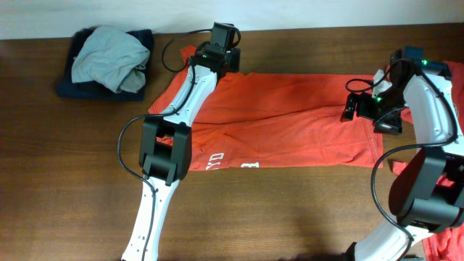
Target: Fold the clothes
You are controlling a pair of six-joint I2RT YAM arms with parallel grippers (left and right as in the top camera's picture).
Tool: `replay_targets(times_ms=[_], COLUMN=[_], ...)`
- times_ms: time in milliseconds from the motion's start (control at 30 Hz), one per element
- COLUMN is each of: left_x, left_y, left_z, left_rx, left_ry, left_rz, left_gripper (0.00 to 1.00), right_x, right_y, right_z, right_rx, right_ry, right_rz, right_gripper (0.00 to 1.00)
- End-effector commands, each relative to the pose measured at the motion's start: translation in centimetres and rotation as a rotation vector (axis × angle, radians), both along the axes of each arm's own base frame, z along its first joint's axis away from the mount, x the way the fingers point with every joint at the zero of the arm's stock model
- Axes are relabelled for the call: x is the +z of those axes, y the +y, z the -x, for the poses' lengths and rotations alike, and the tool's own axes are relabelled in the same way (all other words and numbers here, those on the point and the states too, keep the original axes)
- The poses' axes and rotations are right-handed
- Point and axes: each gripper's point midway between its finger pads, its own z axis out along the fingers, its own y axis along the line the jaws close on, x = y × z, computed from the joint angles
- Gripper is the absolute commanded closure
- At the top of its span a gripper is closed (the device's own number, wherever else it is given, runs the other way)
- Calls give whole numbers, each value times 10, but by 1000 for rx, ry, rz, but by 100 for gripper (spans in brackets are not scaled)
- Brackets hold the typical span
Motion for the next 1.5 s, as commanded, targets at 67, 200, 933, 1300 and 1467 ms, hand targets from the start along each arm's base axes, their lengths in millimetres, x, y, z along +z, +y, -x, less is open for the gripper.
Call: replay_targets(times_ms=[67, 200, 933, 1300, 1467], left_x=[-40, -44, 4, -27, -46], left_y=[12, 14, 14, 15, 17], left_z=[-2, -7, -26, -18, -15], left_rx=[37, 47, 59, 54, 54], left_ry=[25, 5, -84, -16, 11], left_rz=[-62, -62, -25, -45, -56], left_gripper=[38, 38, 96, 54, 54], right_x=[4, 4, 4, 4, 4], right_y=[4, 4, 4, 4, 4], right_z=[1, 1, 1, 1, 1], right_rx=[14, 14, 14, 14, 14], right_ry=[-12, -12, -12, -12, -12], right_rz=[-10, -10, -10, -10, -10], right_gripper=[1, 1, 1, 1, 1])
